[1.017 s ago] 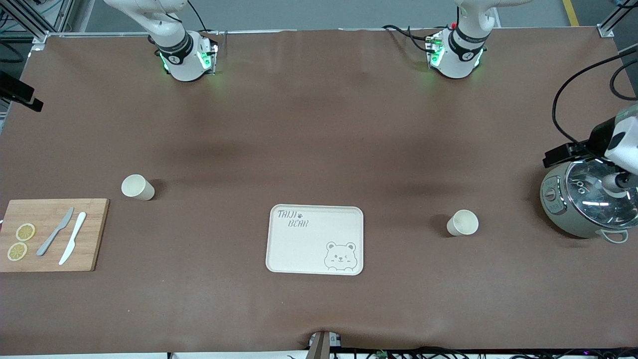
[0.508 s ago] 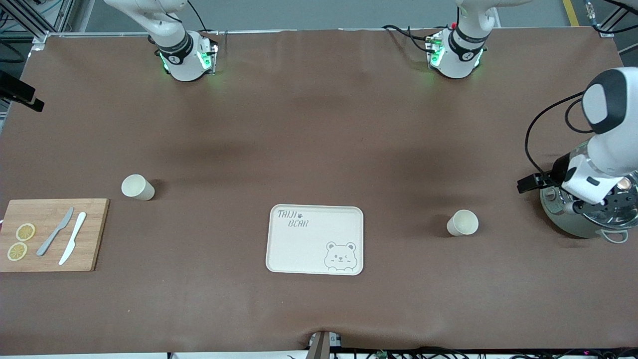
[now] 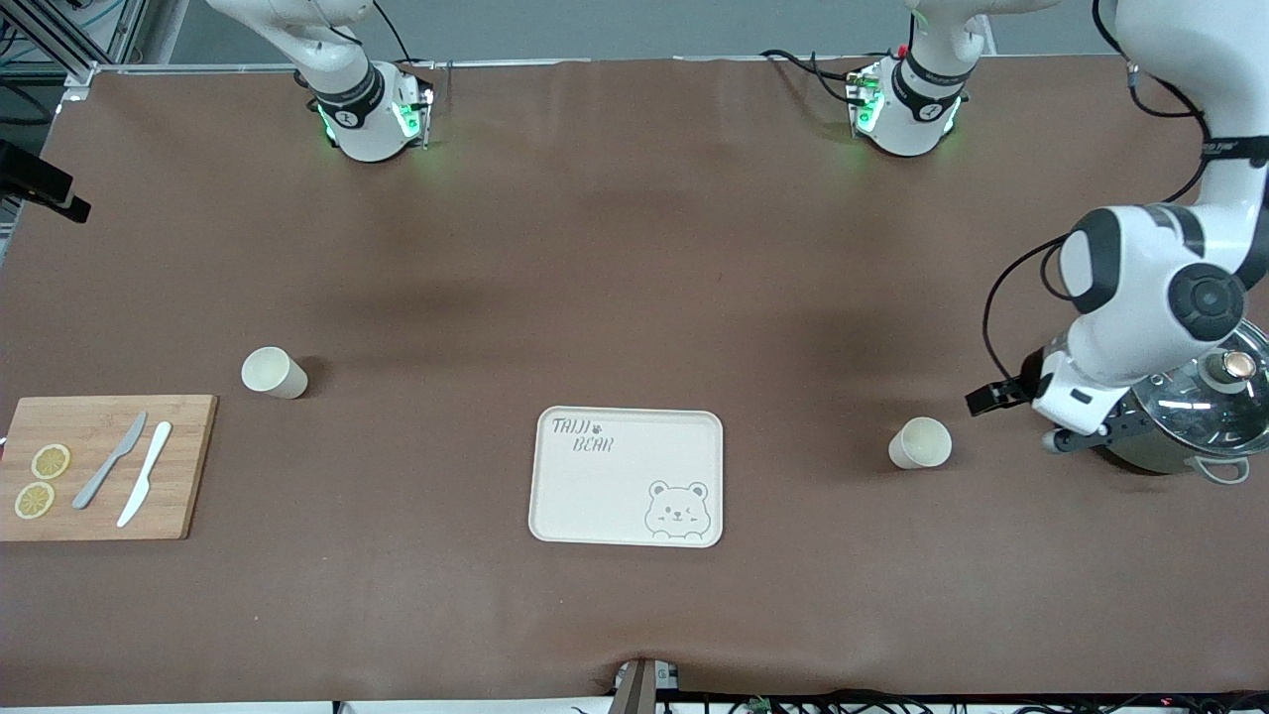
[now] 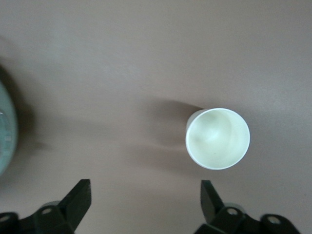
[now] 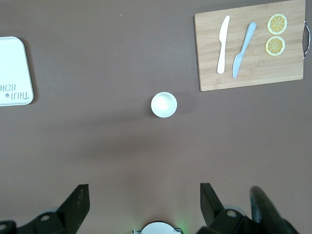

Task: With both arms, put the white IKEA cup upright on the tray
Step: 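Grasp the cup with the left gripper while the right gripper reaches the other cup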

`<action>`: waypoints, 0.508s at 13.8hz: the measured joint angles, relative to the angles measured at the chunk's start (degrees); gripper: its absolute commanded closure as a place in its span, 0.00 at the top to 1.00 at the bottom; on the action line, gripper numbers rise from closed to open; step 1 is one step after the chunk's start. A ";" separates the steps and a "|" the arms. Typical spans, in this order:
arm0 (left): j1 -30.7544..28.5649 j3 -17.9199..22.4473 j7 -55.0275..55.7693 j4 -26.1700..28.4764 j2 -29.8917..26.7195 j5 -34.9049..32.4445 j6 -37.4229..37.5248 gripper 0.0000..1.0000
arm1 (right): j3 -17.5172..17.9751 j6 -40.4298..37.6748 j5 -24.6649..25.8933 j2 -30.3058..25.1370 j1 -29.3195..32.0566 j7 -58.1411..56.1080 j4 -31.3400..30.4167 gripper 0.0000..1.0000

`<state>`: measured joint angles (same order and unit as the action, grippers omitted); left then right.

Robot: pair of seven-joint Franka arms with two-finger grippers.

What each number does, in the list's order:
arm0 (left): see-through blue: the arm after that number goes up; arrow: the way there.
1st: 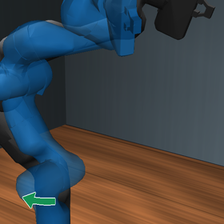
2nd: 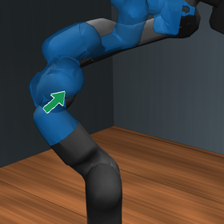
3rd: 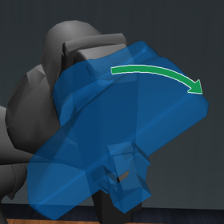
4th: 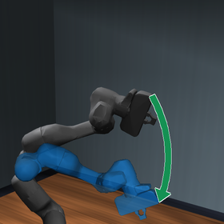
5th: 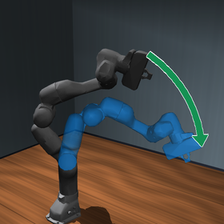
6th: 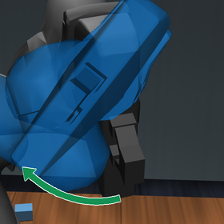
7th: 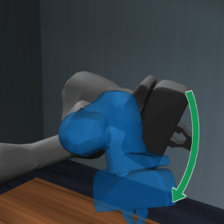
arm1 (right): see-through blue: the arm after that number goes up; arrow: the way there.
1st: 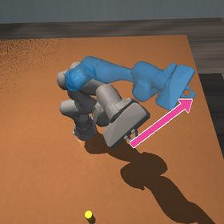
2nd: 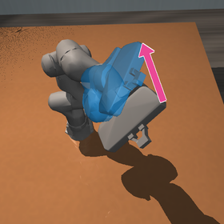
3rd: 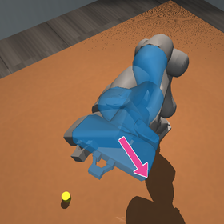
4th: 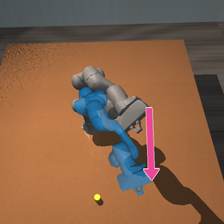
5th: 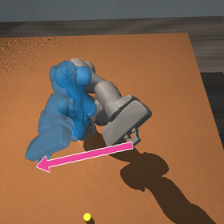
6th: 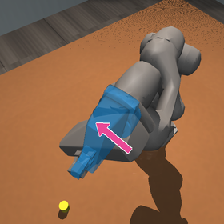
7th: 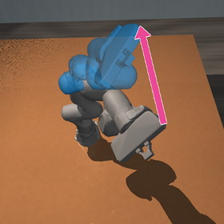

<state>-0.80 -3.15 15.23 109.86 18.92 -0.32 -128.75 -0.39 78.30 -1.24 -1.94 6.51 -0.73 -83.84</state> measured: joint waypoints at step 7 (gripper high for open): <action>0.72 -0.56 0.60 -0.01 5.36 0.33 -6.50 0.82 | -0.27 -0.04 0.01 2.15 0.47 -1.16 -0.09 1.00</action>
<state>-0.08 -3.71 15.83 109.86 24.28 0.01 -135.25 -0.66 78.26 -1.24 0.21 6.98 -1.89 -83.93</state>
